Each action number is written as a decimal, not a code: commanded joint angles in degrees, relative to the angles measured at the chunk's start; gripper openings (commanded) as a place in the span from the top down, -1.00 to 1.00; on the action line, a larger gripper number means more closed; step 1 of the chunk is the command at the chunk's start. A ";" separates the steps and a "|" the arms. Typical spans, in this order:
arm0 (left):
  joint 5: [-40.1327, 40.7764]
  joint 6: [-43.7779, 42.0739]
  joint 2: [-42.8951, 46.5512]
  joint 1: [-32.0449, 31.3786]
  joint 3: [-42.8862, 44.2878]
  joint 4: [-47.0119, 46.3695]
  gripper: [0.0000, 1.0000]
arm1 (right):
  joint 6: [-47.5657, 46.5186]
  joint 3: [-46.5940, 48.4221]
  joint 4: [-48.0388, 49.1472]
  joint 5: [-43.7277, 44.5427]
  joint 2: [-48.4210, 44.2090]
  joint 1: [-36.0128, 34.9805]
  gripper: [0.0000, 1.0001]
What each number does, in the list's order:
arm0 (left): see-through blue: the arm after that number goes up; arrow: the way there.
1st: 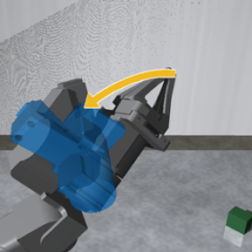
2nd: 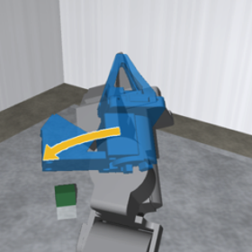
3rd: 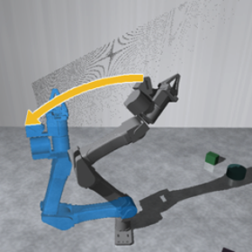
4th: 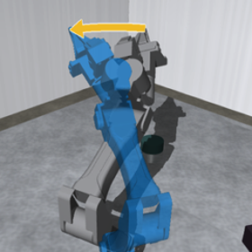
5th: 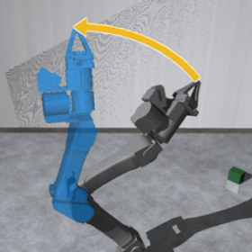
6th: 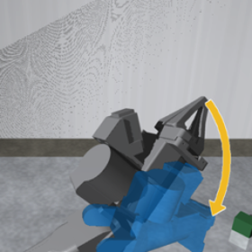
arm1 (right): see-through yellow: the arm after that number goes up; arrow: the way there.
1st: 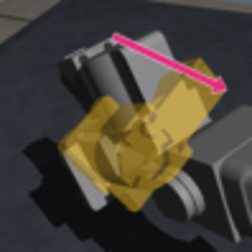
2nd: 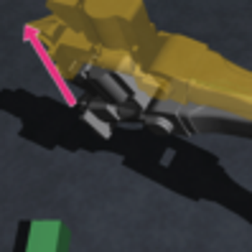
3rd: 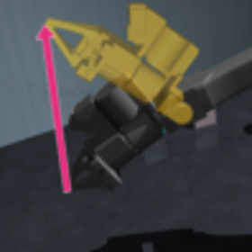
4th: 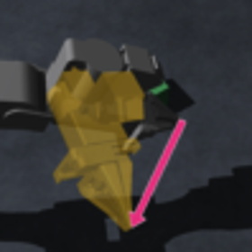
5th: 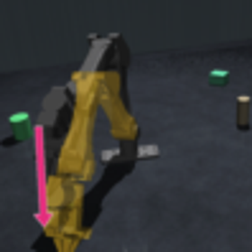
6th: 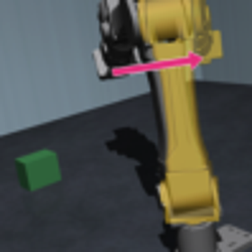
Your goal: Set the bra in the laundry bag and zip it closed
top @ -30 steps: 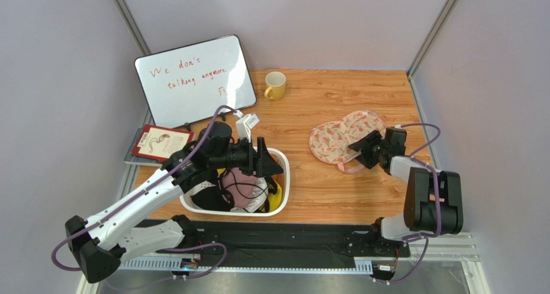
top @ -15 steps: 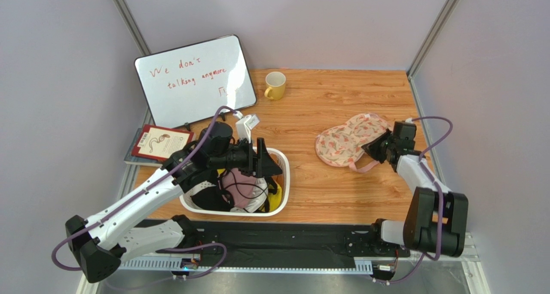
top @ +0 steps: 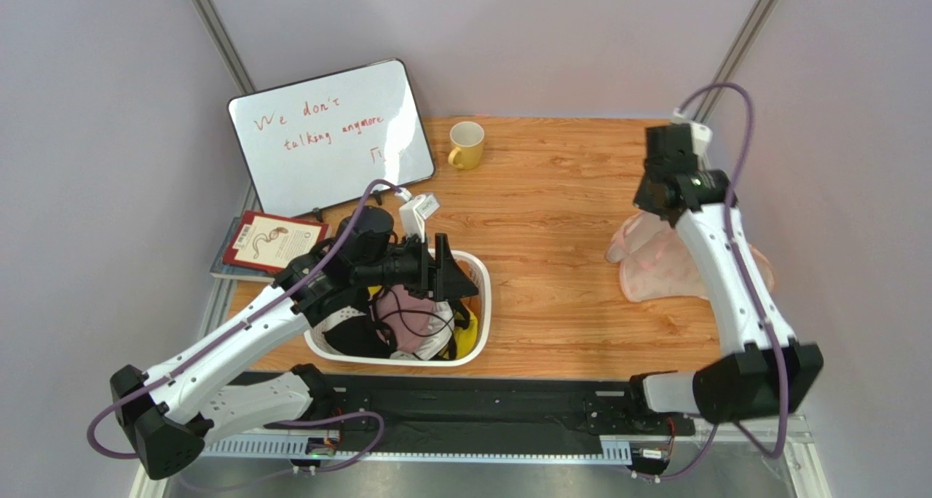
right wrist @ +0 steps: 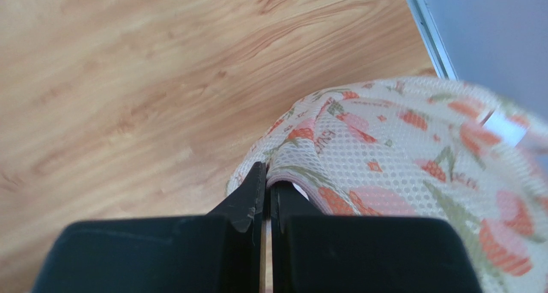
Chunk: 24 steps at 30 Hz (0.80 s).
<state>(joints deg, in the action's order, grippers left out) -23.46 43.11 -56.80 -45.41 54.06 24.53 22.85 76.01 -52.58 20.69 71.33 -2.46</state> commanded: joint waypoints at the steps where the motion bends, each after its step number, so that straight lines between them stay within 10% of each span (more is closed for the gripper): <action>1: -0.27 0.04 2.30 -0.30 1.31 -0.64 -0.35 | -10.00 10.80 -12.10 10.33 15.47 -12.02 1.00; 17: 4.30 -1.36 5.82 -0.29 3.07 7.37 -0.35 | -17.31 37.99 -15.54 10.08 48.99 -26.46 0.92; 24: 4.04 -2.07 3.71 -0.30 3.42 7.19 -0.35 | -12.93 18.88 -11.68 2.26 37.70 -26.46 0.03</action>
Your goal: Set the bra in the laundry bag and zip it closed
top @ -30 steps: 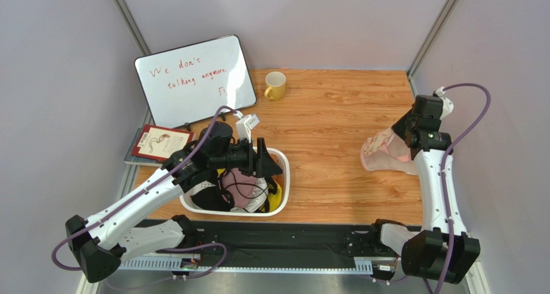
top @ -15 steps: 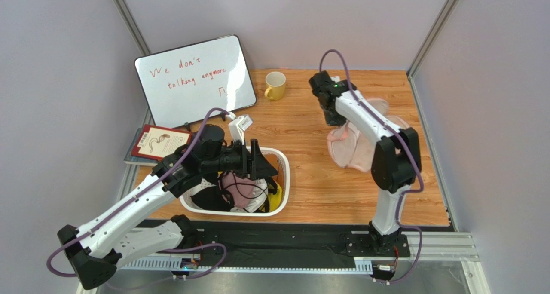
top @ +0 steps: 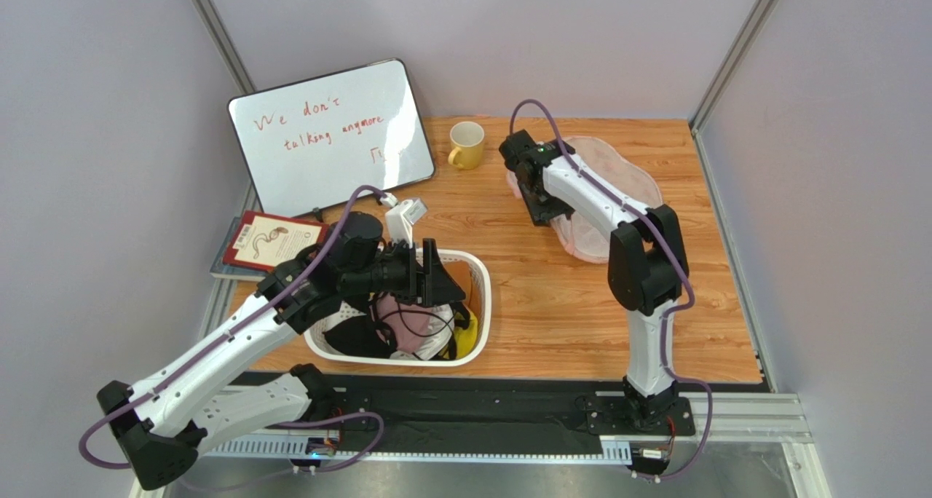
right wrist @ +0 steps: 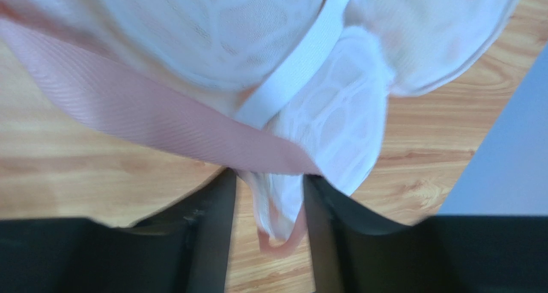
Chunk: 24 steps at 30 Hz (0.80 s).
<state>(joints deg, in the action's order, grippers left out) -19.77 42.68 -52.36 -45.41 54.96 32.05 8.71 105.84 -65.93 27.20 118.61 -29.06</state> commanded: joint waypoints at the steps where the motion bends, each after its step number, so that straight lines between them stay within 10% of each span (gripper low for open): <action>1: 0.35 -1.72 -0.99 -0.30 2.61 -0.24 -0.35 | 1.66 -13.36 2.73 -4.87 -11.71 0.23 -0.11; 12: 0.87 -2.25 -2.05 -0.21 1.82 -0.32 -0.35 | 6.32 -22.17 14.25 -26.13 -25.37 7.34 -0.27; 24: 15.09 -1.63 0.50 -0.30 7.08 12.84 -0.46 | 18.87 -33.15 27.17 -18.24 -20.43 15.77 0.00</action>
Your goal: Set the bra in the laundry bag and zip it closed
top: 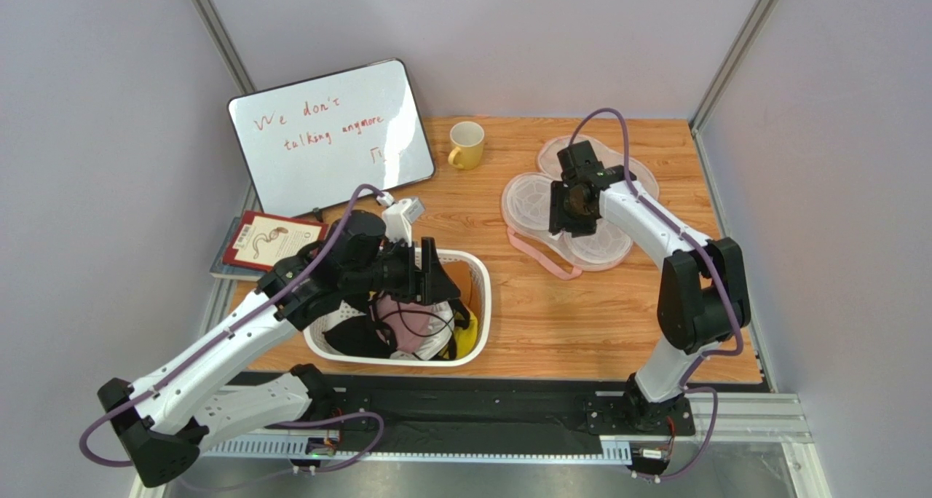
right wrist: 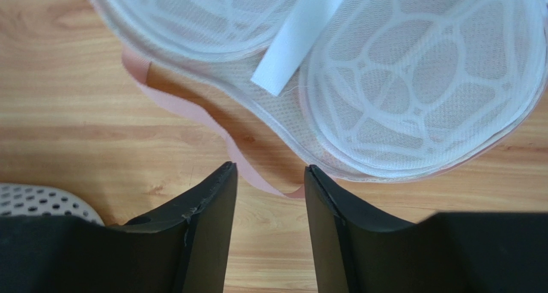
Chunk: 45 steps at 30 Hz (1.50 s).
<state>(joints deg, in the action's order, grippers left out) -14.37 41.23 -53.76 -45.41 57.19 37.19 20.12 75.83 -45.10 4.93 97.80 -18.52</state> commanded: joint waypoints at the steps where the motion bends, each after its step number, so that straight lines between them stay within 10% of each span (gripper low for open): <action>1: 11.19 0.07 1.90 -0.21 5.82 10.68 -0.49 | 8.44 -4.63 7.82 2.21 0.46 7.60 -0.01; 10: 16.22 1.13 3.57 1.20 4.95 16.51 -0.53 | 16.26 -17.45 10.99 2.01 1.44 10.53 -0.01; 21: 4.18 -5.29 -5.54 1.02 6.17 12.12 -0.36 | 40.08 -41.56 28.67 -9.59 -19.48 9.65 0.02; 29: 11.90 -10.38 -11.54 -0.82 8.90 12.90 -0.05 | 23.24 -27.85 12.69 -6.95 -30.46 7.80 -0.17; 36: 19.46 -14.25 -17.07 -2.83 11.54 17.12 -0.14 | 15.05 -29.34 11.17 -10.72 -45.93 7.80 -0.57; 45: 32.65 -10.04 -24.02 -9.34 13.56 20.47 -0.24 | 12.66 -25.65 7.23 -16.35 -45.24 7.71 -0.57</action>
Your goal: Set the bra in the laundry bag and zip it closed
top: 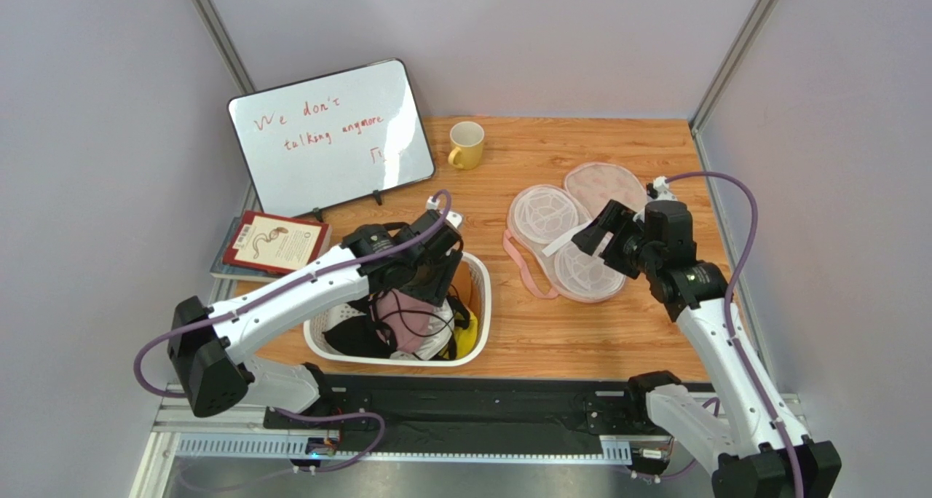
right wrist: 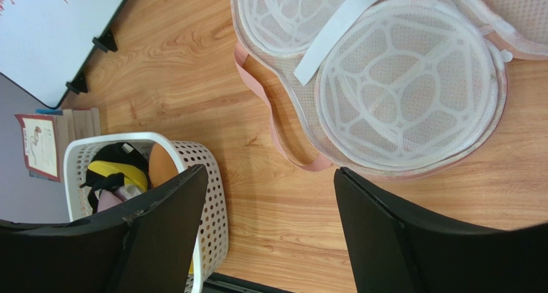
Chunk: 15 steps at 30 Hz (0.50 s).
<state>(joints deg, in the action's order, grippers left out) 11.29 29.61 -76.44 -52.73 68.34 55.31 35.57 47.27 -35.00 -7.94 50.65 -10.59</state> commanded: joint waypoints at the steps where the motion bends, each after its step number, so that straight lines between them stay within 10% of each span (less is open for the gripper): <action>1: 7.78 1.94 -1.77 -2.37 2.59 2.26 -0.28 | -2.79 3.01 -3.14 -3.57 2.51 -0.13 -0.57; 15: 16.83 8.01 -8.90 -6.16 2.24 4.11 -0.25 | -6.30 2.66 -5.78 -2.16 1.99 -0.13 -0.54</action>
<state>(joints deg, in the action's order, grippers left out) 23.40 34.96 -85.93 -58.06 69.63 57.95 31.42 47.75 -40.80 -9.65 53.60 -10.70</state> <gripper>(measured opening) 0.631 0.775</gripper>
